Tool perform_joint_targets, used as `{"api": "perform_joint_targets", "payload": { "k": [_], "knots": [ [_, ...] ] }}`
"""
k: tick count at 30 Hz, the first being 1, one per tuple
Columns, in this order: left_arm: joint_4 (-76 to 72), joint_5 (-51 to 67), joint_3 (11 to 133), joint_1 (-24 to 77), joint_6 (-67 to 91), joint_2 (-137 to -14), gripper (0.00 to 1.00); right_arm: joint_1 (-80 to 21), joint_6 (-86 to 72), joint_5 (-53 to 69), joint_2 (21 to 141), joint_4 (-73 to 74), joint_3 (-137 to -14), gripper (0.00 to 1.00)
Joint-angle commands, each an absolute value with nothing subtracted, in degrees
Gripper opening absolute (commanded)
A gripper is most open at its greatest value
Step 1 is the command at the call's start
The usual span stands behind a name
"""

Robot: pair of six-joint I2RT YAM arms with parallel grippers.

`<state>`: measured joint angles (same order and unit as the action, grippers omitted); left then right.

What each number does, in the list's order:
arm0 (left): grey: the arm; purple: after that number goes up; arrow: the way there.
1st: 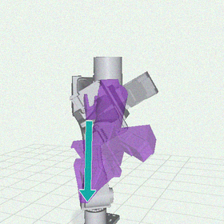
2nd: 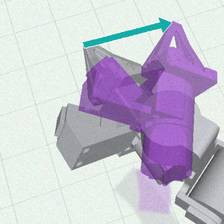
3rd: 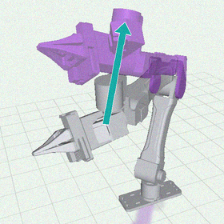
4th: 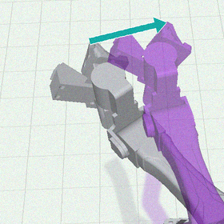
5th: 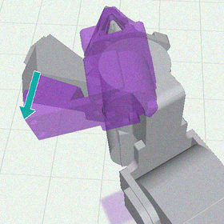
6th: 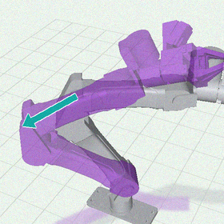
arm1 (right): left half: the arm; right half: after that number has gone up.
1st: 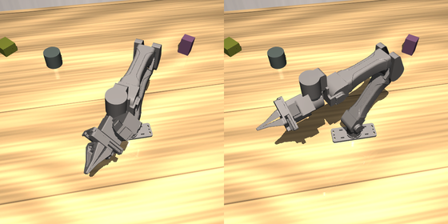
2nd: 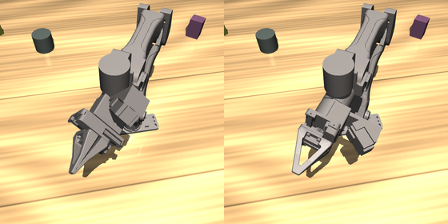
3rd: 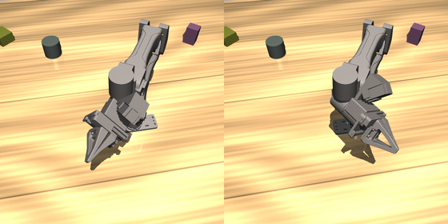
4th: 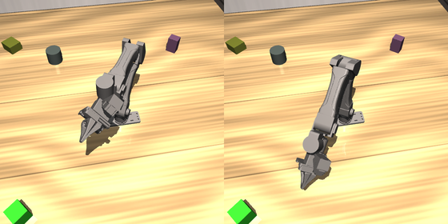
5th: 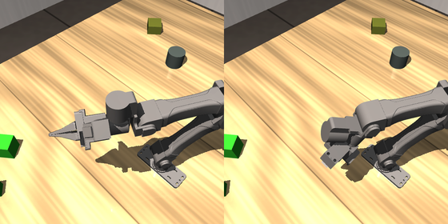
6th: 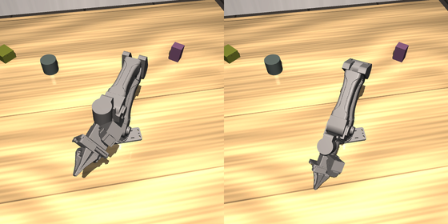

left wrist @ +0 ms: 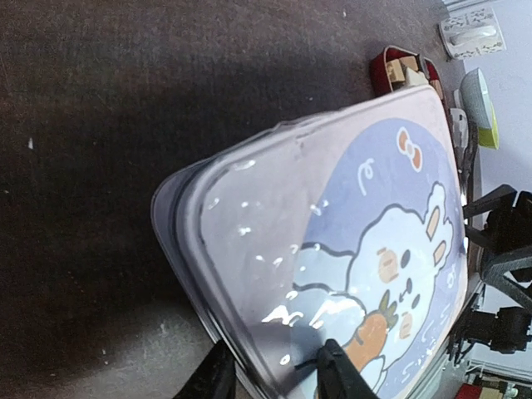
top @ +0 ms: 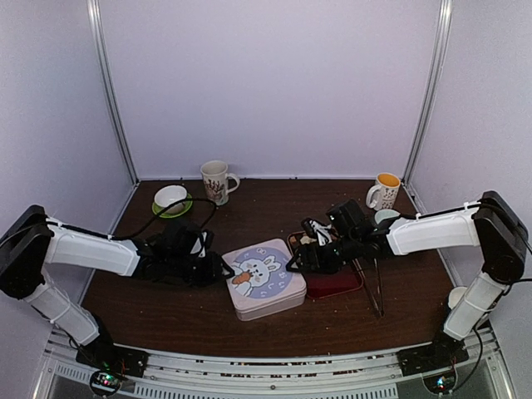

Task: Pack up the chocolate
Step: Rotate the packing box at the center of the board.

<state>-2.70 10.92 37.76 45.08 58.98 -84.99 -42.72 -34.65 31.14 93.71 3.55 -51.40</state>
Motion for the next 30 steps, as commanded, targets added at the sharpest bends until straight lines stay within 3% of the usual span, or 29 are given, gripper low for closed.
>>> {"api": "perform_joint_targets", "payload": {
  "k": [1,8,24,30],
  "knots": [
    [-8.47,13.43,38.13,45.34,59.56,-87.12,0.34,-42.54,-34.82,33.45,94.94,2.59,-52.22,0.68],
    [-8.74,14.41,39.37,45.35,58.75,-88.4,0.25,-42.56,-37.6,36.87,95.47,-1.07,-49.93,0.54],
    [-0.18,15.44,46.76,46.47,53.51,-93.51,0.25,-44.57,-42.64,41.39,93.9,-8.22,-43.6,0.54],
    [9.53,15.18,51.86,46.8,48.08,-95.58,0.25,-44.97,-42.25,40.69,93.38,-8.89,-43.44,0.54]
  ]
}}
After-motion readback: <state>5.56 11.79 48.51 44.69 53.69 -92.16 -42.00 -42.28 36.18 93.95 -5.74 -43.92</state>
